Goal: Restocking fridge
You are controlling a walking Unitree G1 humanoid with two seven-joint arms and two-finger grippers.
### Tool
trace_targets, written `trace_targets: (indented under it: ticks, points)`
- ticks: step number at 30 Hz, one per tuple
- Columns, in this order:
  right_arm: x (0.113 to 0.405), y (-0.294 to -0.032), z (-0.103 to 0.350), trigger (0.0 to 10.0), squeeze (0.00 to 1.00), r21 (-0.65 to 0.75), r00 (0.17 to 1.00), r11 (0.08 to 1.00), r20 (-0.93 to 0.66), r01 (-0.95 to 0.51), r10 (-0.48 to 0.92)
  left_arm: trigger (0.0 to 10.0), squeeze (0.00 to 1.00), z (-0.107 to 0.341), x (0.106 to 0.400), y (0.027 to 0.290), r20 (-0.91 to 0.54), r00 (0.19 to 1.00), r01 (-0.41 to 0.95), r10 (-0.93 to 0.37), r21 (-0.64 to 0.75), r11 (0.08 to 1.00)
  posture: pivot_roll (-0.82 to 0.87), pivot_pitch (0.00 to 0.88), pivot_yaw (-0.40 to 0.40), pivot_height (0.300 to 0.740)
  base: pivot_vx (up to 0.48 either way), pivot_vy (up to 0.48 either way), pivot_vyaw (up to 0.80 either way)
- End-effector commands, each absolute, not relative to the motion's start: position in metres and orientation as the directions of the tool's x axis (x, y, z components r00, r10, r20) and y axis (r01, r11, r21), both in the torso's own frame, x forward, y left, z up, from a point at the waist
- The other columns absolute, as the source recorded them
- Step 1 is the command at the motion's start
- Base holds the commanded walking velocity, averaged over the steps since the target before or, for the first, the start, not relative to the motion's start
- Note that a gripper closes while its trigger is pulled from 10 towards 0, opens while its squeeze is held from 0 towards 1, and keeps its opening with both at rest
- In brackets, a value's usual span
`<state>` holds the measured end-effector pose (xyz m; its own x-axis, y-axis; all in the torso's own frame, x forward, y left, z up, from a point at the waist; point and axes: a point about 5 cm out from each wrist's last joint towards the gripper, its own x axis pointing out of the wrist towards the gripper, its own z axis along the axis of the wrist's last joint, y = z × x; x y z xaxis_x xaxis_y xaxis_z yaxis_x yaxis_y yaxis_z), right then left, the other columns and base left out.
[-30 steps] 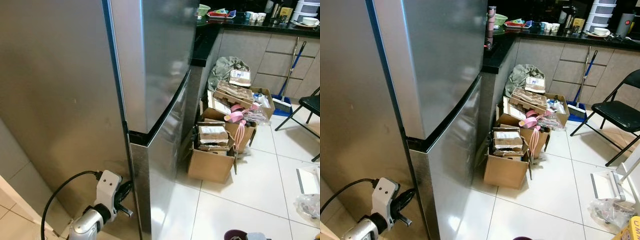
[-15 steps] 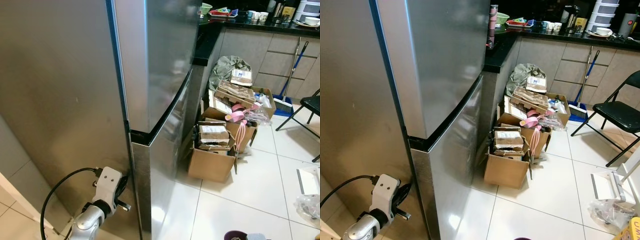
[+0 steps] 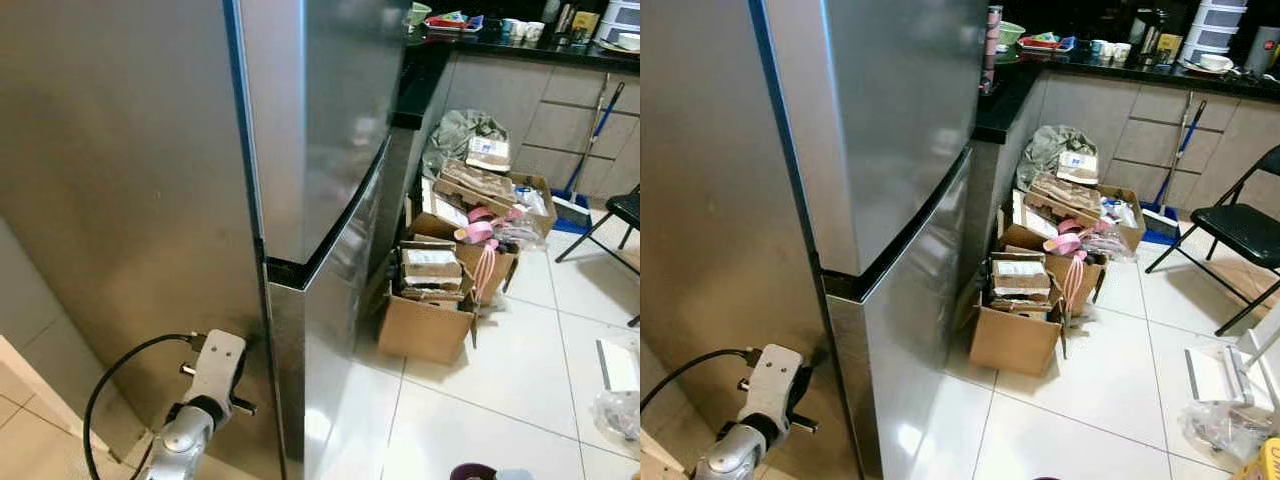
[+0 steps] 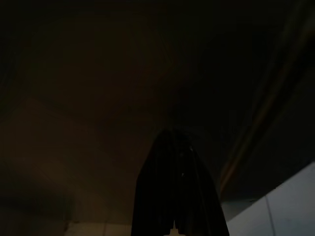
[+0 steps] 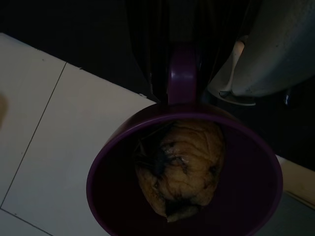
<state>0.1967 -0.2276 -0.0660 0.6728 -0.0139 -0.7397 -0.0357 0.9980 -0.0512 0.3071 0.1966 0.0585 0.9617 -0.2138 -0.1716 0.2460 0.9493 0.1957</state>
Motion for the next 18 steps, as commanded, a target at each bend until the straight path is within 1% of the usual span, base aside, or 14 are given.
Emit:
trace_targets:
  ticks: [1,2,5,6,8,11,18]
  points:
    - [0.195,-0.231,-0.066,10.0,0.0,-0.064,0.674,0.997,-0.739,-0.042,-0.019,10.0,0.0,0.06,0.311,0.175,-0.153,0.945,0.314,-0.289,0.181,0.932,-0.13,0.146,-0.062,0.734,0.0,0.0,0.0]
    - [0.195,-0.231,-0.066,10.0,0.0,-0.064,0.674,0.997,-0.739,-0.042,-0.019,10.0,0.0,0.06,0.311,0.175,-0.153,0.945,0.314,-0.289,0.181,0.932,-0.13,0.146,-0.062,0.734,0.0,0.0,0.0]
    - [0.195,-0.232,-0.066,10.0,0.0,-0.067,0.674,0.997,-0.739,-0.04,-0.023,10.0,0.0,0.063,0.312,0.161,-0.135,0.929,0.365,-0.345,0.167,0.916,-0.13,0.146,-0.062,0.734,0.0,0.0,0.0]
    - [0.195,-0.232,-0.066,10.0,0.0,-0.067,0.674,0.997,-0.739,-0.04,-0.023,10.0,0.0,0.063,0.312,0.161,-0.135,0.929,0.365,-0.345,0.167,0.916,-0.13,0.146,-0.062,0.734,0.0,0.0,0.0]
    - [0.194,-0.232,-0.066,10.0,0.0,-0.071,0.671,0.997,-0.741,-0.038,-0.027,10.0,0.0,0.066,0.312,0.143,-0.125,0.898,0.437,-0.421,0.17,0.883,-0.14,0.148,-0.055,0.734,0.0,0.0,0.0]
    - [0.193,-0.231,-0.067,10.0,0.0,-0.071,0.669,0.997,-0.742,-0.035,-0.03,10.0,0.0,0.067,0.314,0.138,-0.123,0.891,0.452,-0.436,0.179,0.874,-0.14,0.147,-0.042,0.734,0.0,0.0,0.0]
    - [0.193,-0.229,-0.068,10.0,0.0,-0.066,0.671,0.998,-0.741,-0.025,-0.032,10.0,0.0,0.074,0.321,0.137,-0.102,0.898,0.439,-0.428,0.188,0.878,-0.14,0.146,-0.033,0.734,0.0,0.0,0.0]
